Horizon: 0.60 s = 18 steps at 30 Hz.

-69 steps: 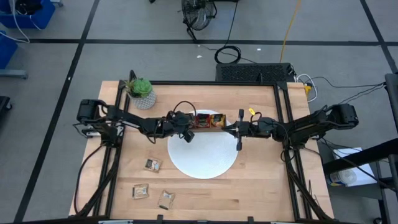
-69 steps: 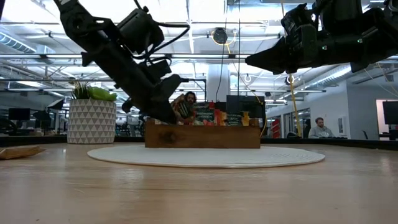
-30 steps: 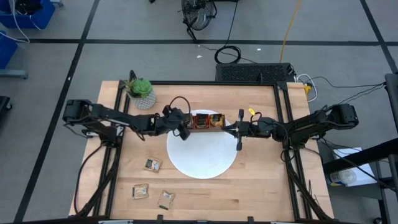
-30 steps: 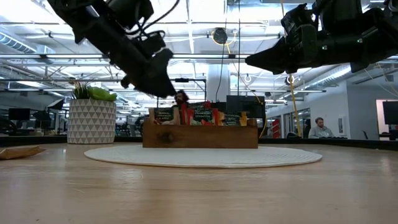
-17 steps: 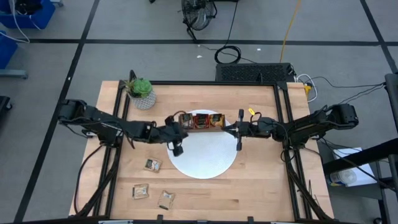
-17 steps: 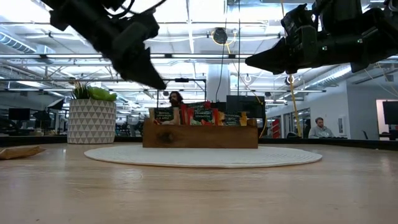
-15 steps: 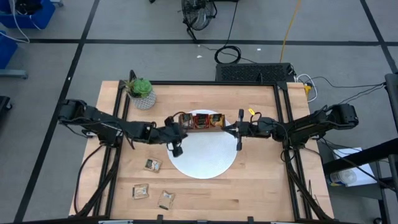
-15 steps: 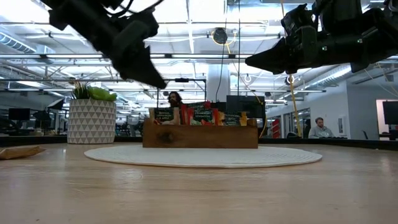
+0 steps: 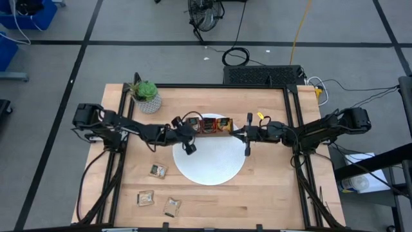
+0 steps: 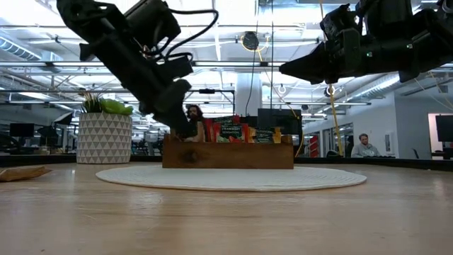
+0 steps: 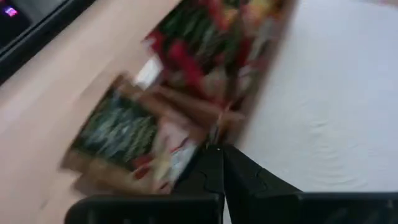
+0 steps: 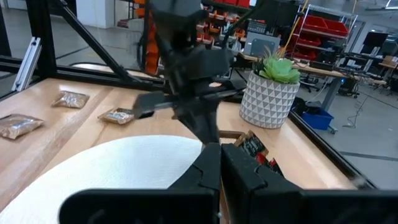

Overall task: Pick & Place Tea
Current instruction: Put the brown tea bag into the left section of the wooden organizer

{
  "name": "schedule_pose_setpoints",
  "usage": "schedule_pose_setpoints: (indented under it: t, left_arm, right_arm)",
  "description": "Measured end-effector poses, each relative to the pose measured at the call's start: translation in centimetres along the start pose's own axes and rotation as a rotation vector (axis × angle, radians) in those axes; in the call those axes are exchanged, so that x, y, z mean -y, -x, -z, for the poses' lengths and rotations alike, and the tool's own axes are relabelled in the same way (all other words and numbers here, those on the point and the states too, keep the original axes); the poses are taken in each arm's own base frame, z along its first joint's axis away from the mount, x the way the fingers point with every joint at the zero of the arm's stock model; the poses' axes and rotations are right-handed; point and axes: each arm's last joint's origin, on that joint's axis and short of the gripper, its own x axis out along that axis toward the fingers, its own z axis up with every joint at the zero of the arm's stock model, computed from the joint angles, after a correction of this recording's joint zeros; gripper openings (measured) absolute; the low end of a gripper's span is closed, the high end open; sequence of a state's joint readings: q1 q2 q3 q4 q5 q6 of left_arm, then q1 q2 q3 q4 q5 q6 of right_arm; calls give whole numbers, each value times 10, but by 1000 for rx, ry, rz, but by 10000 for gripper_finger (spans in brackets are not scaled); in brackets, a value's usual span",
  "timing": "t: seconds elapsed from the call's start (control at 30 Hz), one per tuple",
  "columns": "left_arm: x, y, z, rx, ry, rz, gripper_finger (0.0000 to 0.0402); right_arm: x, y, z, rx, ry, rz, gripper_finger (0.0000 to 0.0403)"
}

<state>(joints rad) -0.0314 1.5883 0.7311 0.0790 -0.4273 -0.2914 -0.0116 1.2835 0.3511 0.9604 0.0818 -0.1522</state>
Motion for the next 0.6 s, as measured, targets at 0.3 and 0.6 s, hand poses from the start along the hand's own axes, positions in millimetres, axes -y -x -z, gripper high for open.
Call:
schedule_pose_setpoints:
  t: [0.3,0.6]
  left_arm:
    - [-17,-6,-4,8,38,-83,7]
    - [-23,-10,-14,-144,10,45,3]
  right_arm:
    - [0,0,0,0,0,0,0]
    - [0,0,0,-1,2,0,0]
